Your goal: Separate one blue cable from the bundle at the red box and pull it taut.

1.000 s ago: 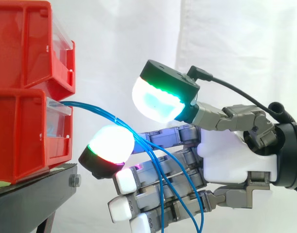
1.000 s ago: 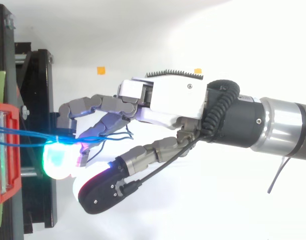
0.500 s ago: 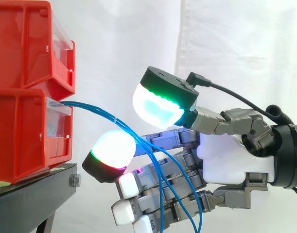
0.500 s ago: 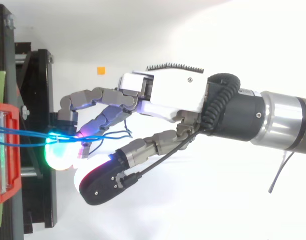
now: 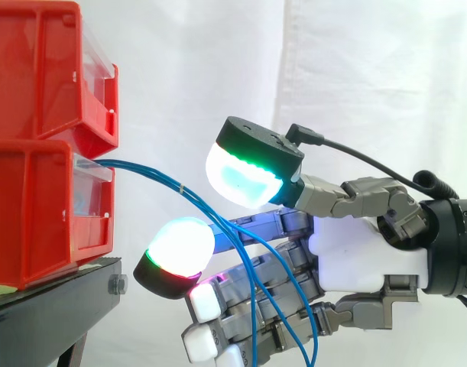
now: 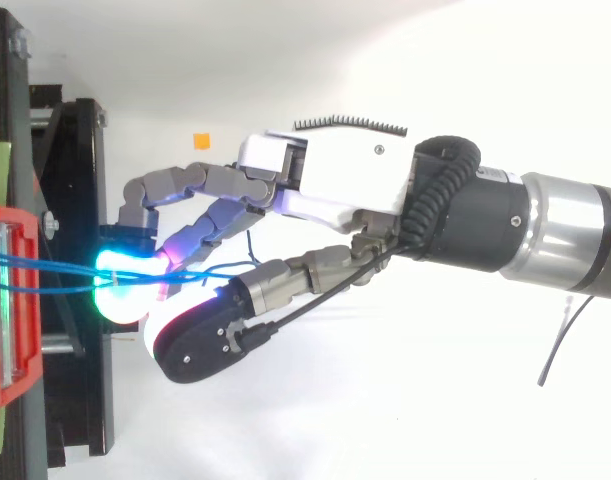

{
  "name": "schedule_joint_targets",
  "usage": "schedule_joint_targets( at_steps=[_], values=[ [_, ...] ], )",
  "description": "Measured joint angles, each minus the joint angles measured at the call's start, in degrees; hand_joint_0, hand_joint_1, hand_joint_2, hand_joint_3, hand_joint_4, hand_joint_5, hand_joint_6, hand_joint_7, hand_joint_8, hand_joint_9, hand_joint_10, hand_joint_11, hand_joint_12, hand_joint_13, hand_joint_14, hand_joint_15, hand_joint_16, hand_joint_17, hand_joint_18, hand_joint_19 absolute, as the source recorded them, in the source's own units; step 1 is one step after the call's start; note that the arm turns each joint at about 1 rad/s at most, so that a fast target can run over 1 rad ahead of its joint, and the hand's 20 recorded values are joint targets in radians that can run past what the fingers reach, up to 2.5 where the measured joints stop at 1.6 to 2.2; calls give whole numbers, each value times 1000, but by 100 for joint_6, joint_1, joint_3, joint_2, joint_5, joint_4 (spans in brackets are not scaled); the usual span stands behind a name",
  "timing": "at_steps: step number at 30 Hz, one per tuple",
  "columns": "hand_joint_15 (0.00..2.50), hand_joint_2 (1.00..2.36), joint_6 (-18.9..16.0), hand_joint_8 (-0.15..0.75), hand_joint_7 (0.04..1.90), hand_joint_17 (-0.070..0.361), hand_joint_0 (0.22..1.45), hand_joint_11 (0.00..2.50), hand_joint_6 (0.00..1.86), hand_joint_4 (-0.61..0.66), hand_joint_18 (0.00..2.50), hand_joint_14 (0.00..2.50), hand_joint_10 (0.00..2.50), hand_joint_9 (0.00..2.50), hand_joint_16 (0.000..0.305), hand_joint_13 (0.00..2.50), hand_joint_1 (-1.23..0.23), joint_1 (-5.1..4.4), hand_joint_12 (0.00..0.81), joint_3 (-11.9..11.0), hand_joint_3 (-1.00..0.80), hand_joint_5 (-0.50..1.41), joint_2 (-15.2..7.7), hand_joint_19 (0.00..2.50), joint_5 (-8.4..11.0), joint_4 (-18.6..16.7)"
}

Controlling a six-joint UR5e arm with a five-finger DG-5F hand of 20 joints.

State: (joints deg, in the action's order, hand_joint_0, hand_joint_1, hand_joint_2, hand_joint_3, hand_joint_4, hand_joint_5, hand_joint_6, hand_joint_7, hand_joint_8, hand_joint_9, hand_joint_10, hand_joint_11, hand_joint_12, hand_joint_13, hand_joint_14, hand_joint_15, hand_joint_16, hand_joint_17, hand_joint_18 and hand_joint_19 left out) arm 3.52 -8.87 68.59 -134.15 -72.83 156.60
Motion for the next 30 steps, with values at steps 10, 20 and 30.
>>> schedule_joint_targets(
  at_steps=[10,20,30],
  values=[
    [595,1005,8,300,1280,97,599,816,500,151,557,22,22,830,43,785,-599,56,376,-35,-431,-137,0,638,-15,19],
    [597,1008,32,293,1310,96,622,822,506,149,565,22,19,832,43,789,-671,117,371,-114,-407,-134,3,643,-91,51],
    [595,1007,42,296,1285,96,621,827,525,148,568,22,21,832,43,792,-671,131,371,-155,-409,-138,3,646,-99,70]
  ],
)
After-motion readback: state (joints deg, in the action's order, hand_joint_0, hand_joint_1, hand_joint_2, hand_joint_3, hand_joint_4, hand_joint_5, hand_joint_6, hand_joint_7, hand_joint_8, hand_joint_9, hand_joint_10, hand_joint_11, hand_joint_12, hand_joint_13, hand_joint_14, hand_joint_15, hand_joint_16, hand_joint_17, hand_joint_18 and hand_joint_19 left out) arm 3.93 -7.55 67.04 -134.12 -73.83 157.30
